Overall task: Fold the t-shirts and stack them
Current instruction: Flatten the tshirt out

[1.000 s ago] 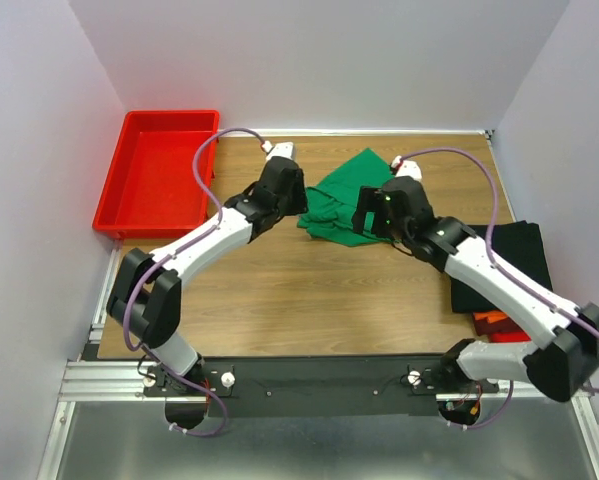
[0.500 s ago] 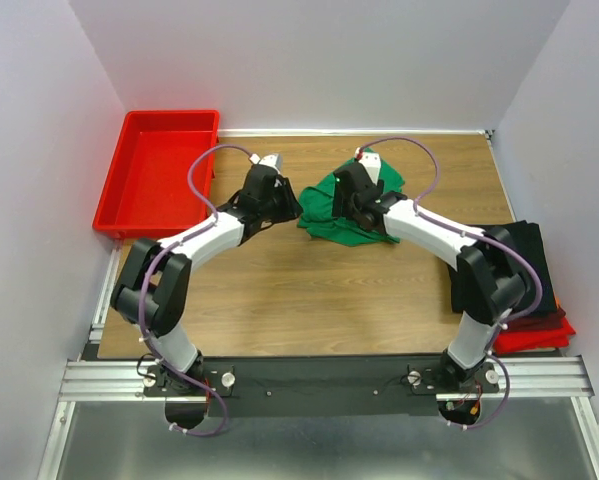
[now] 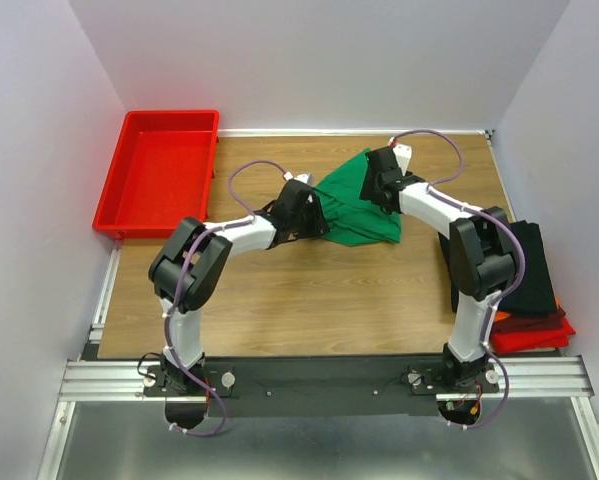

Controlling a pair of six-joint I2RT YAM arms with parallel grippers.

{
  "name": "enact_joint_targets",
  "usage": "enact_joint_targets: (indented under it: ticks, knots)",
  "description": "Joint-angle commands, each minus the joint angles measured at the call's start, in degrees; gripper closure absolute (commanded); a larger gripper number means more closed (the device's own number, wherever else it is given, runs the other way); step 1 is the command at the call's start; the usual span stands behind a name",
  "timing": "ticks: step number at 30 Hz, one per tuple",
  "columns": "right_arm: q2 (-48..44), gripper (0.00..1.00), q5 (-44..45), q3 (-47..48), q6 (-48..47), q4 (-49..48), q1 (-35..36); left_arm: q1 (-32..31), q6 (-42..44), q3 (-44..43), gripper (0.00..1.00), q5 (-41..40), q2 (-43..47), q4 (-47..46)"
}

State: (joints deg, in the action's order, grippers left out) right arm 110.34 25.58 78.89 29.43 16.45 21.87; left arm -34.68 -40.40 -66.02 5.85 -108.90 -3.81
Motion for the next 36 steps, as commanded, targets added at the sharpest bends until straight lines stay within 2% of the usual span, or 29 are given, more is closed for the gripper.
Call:
enact_joint_targets:
  ticks: [1,9,10,13,14,17,22,26,31,36]
  knots:
    - [2.7,0.24,-2.0,-0.5,-1.0,-0.9,1.0,-0.7,-1.6,-2.5,0.51,-4.3,-3.0,-0.5]
    - [5.8,0.27,-1.8,0.3,-0.5,-0.8,0.9,-0.7,-2.4,-3.5,0.59,-10.1,-5.1,1.3]
    - [6.1,0.35,-1.6,0.3,-0.5,-0.8,0.9,-0.7,-2.2,-3.7,0.67,-10.7,-5.4,1.8]
    - [6.0,0.49,-1.6,0.2,-0.2,-0.8,0.5,-0.6,-2.0,-4.1,0.79,-11.3,-5.8,2.8]
    - [5.8,0.6,-1.5,0.2,-0.1,-0.8,0.2,-0.6,-1.9,-4.1,0.89,-12.0,-5.7,3.2]
    - [3.8,0.76,-0.9,-0.1,0.3,-0.8,-0.2,-0.1,-1.3,-4.1,1.0,-13.0,-4.0,5.0]
    - [-1.0,0.94,-0.8,-0.5,0.1,-0.7,-1.0,2.7,-1.1,-1.9,1.0,-13.6,2.8,6.0]
    - [-4.7,1.0,-1.6,-0.9,-0.2,-0.3,-1.4,5.2,-0.7,-0.5,1.0,-12.4,7.5,6.9]
    - [-10.5,1.0,-2.3,-1.3,-0.2,0.4,-1.7,7.6,0.4,0.5,1.0,-12.1,14.0,7.5]
    - [-16.0,0.99,-2.6,0.0,-0.4,2.0,-1.6,7.5,3.1,-1.0,1.0,-8.0,12.2,7.2]
